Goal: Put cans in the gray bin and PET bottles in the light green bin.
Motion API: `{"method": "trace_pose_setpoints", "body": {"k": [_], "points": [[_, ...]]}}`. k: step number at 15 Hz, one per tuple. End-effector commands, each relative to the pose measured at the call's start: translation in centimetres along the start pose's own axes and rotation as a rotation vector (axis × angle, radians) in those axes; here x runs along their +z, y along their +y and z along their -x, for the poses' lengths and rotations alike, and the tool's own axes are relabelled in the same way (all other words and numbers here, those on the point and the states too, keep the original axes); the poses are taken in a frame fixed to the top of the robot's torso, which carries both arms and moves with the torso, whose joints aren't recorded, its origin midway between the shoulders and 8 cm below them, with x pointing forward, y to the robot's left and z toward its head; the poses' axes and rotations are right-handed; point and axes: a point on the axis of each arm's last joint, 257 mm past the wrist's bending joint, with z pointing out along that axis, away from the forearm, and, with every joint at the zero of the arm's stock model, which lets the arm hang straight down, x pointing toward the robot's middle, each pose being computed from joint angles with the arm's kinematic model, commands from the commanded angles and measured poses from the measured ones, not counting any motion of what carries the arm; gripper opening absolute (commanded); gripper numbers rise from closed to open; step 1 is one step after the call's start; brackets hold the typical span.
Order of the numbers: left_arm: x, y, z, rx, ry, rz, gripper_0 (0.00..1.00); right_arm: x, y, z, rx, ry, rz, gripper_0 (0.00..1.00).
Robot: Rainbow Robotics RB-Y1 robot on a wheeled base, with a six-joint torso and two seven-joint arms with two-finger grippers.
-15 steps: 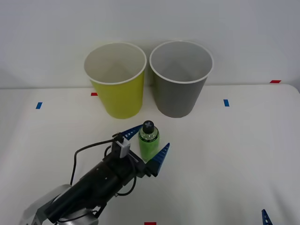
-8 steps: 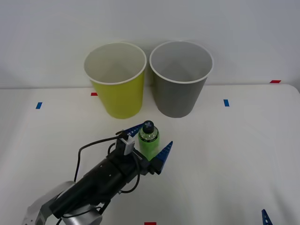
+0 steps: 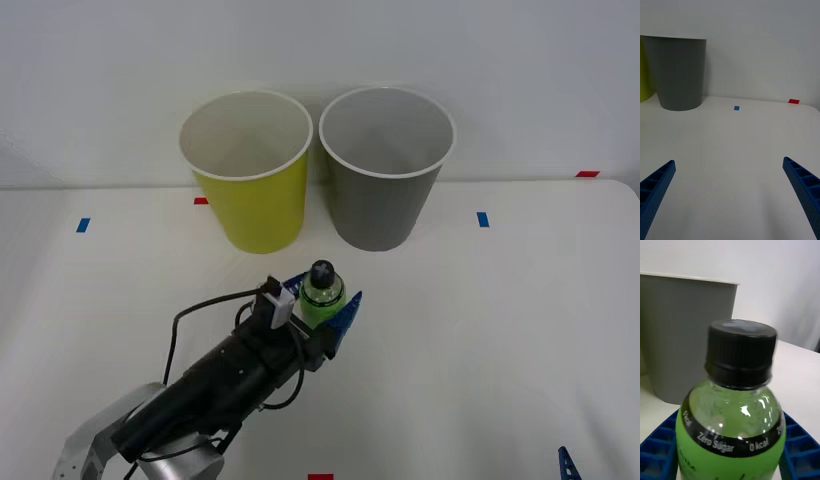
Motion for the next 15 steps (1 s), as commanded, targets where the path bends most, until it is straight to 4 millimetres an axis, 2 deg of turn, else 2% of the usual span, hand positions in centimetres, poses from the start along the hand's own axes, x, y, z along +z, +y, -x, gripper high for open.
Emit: {"method": "trace_pose_setpoints", "body": {"k": [1,6,11,15], "points": [[0.1,0.2,0.0,0.011,0.005,0.0,0.0,0.0,0.0,0.0,0.0,0.0,0.0,1.0],[0.6,0.1,-0.1,0.06,0.059,-0.01,0.0,0.0,0.0,0.0,0.0,0.0,0.0,1.0],[-0.2,0.7,2.2,0.133,0.208,-0.019,0.0,0.0,0.0,0.0,0.0,0.0,0.0,1.0],[-2.9,1.6,5.6,0.147,0.298,0.013,0.0,0.0,0.0,0.0,0.0,0.0,0.0,1.0]]}}
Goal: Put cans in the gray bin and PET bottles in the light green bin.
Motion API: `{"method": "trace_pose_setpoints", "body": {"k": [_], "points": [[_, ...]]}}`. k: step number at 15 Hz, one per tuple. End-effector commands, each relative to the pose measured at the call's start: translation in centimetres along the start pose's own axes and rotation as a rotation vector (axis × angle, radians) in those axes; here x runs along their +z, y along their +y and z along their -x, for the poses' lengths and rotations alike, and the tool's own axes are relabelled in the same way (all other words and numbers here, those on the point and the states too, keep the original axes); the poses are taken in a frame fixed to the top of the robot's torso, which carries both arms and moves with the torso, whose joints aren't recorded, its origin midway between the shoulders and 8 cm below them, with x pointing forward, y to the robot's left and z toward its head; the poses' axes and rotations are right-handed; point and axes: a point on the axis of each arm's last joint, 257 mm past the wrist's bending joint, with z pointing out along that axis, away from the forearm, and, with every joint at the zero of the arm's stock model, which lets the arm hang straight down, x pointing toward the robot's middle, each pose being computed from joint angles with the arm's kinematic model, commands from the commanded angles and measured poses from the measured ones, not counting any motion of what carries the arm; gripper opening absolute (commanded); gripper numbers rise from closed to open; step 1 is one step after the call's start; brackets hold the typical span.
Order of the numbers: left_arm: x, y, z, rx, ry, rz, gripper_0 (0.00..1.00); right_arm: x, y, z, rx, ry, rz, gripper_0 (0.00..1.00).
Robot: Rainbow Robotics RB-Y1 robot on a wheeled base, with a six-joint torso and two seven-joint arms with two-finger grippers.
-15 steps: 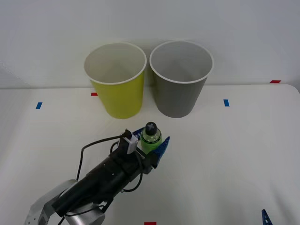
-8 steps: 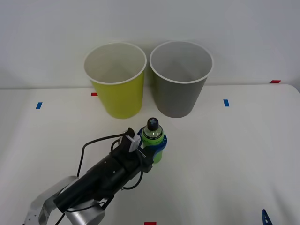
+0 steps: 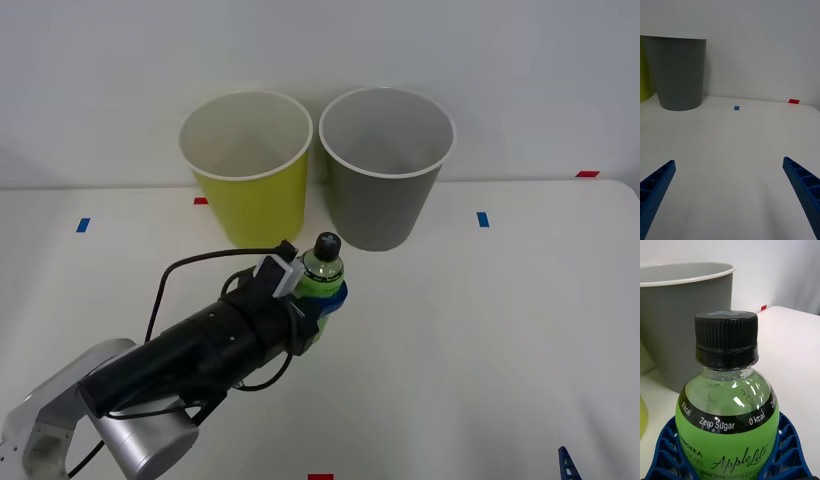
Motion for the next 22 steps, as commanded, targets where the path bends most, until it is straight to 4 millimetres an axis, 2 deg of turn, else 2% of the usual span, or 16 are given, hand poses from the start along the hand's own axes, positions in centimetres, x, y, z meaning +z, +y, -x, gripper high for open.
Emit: {"method": "trace_pose_setpoints", "body": {"k": [1,5,9,14,18,22], "points": [[-3.9,1.6,2.5,-0.005,0.094,0.035,0.0,0.0,0.0,0.0,0.0,0.0,0.0,1.0],[-7.1,4.6,5.2,-0.065,0.13,0.07,0.0,0.0,0.0,0.0,0.0,0.0,0.0,1.0],[-8.6,8.2,6.9,-0.019,0.122,0.117,0.0,0.0,0.0,0.0,0.0,0.0,0.0,1.0],[-10.8,13.3,10.2,-0.017,0.029,0.246,0.0,0.0,0.0,0.0,0.0,0.0,0.0,1.0],[-12.2,15.5,13.0,-0.006,-0.024,0.298,0.0,0.0,0.0,0.0,0.0,0.0,0.0,1.0],[-12.5,16.7,15.6,0.016,-0.014,0.32,0.0,0.0,0.0,0.0,0.0,0.0,0.0,1.0]]}}
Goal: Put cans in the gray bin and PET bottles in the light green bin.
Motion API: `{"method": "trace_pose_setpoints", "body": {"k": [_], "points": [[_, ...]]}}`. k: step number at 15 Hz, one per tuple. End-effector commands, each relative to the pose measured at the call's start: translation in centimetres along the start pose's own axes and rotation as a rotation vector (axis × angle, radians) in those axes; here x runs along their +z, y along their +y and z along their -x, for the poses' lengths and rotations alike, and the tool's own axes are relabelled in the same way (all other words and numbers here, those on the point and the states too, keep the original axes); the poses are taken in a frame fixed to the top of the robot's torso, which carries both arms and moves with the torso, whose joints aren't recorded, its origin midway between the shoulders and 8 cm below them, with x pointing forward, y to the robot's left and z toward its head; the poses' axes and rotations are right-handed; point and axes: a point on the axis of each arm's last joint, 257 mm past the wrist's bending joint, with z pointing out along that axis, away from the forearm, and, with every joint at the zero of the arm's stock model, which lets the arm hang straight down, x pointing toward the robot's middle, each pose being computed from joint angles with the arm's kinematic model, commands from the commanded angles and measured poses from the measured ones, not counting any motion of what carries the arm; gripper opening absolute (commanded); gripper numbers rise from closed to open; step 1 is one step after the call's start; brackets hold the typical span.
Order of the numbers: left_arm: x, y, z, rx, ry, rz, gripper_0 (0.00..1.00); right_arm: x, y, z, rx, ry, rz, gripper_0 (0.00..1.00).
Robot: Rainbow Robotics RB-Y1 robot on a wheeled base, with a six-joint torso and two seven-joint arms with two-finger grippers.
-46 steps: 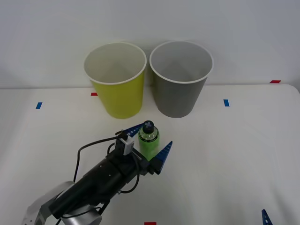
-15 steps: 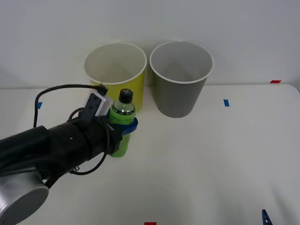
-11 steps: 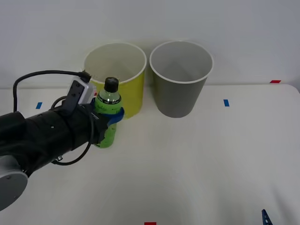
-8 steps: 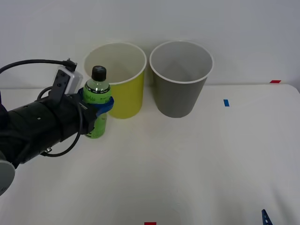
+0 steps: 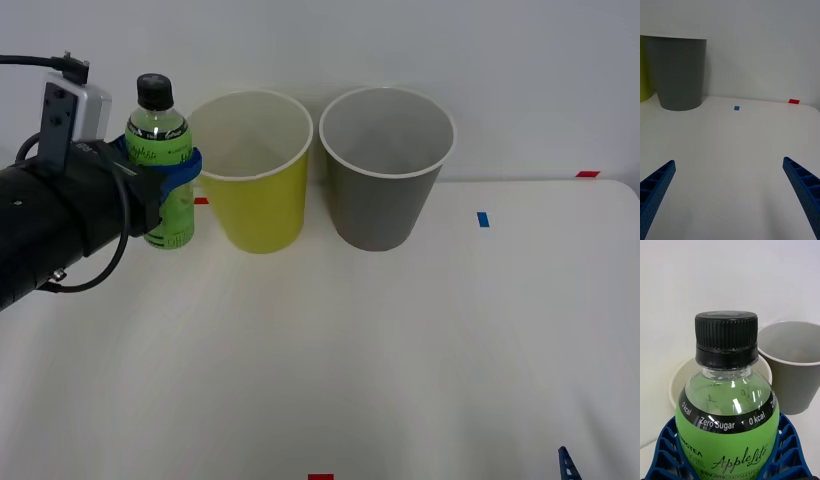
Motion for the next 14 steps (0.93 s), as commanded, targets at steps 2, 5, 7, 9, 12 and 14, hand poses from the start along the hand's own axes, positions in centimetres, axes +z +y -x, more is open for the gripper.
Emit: {"method": "trace_pose_setpoints", "body": {"k": [2,5,7,9,12,14], "points": [[0.3,1.9,3.2,0.014,0.004,0.051,0.0,0.0,0.0,0.0,0.0,0.0,0.0,1.0],[0.8,2.9,5.8,0.044,0.012,0.09,0.0,0.0,0.0,0.0,0.0,0.0,0.0,1.0],[2.5,3.9,7.5,0.028,0.011,0.093,0.0,0.0,0.0,0.0,0.0,0.0,0.0,1.0],[4.9,4.5,9.2,0.006,0.01,0.077,0.0,0.0,0.0,0.0,0.0,0.0,0.0,1.0],[9.4,4.5,10.8,0.014,0.027,0.064,0.0,0.0,0.0,0.0,0.0,0.0,0.0,1.0],[11.5,3.6,11.0,0.014,0.029,0.052,0.0,0.0,0.0,0.0,0.0,0.0,0.0,1.0]]}}
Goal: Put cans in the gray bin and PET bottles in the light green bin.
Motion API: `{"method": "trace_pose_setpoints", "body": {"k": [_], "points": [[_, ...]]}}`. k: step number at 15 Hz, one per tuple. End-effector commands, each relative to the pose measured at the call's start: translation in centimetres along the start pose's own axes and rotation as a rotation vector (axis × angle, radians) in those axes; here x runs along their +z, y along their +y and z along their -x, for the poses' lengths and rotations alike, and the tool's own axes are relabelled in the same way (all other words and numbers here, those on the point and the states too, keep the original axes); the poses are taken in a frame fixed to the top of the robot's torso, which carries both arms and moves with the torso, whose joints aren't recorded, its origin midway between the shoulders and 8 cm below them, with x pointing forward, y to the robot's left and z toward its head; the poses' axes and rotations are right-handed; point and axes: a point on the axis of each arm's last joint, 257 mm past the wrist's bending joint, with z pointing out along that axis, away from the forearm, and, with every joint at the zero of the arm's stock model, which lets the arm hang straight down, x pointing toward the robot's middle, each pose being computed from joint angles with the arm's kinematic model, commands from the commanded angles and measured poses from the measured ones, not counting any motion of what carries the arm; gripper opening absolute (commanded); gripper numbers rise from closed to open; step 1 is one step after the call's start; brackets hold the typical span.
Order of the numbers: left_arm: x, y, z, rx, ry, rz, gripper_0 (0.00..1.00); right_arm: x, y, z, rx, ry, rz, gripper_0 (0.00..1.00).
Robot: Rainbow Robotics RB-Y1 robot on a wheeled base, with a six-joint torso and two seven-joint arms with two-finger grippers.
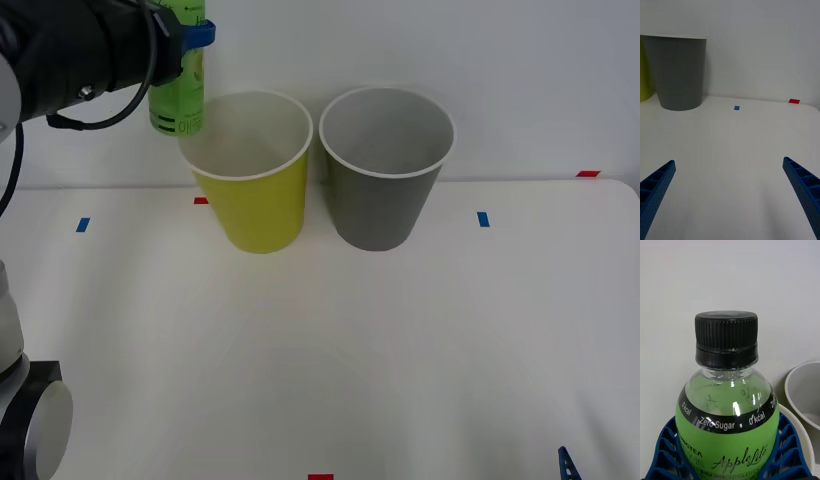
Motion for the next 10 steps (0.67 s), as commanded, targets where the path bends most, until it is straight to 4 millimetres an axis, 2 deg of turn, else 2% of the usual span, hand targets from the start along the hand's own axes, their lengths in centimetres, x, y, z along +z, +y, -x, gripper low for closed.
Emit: {"method": "trace_pose_setpoints", "body": {"k": [1,4,7,10], "points": [[3.5,-1.8,0.9,0.004,-0.012,-0.017,0.0,0.0,0.0,0.0,0.0,0.0,0.0,1.0],[6.1,-4.2,0.4,-0.029,-0.033,-0.028,0.0,0.0,0.0,0.0,0.0,0.0,0.0,1.0],[6.9,-5.5,-0.1,-0.051,-0.026,-0.04,0.0,0.0,0.0,0.0,0.0,0.0,0.0,1.0],[7.3,-4.2,-0.4,-0.022,-0.027,0.016,0.0,0.0,0.0,0.0,0.0,0.0,0.0,1.0]]}}
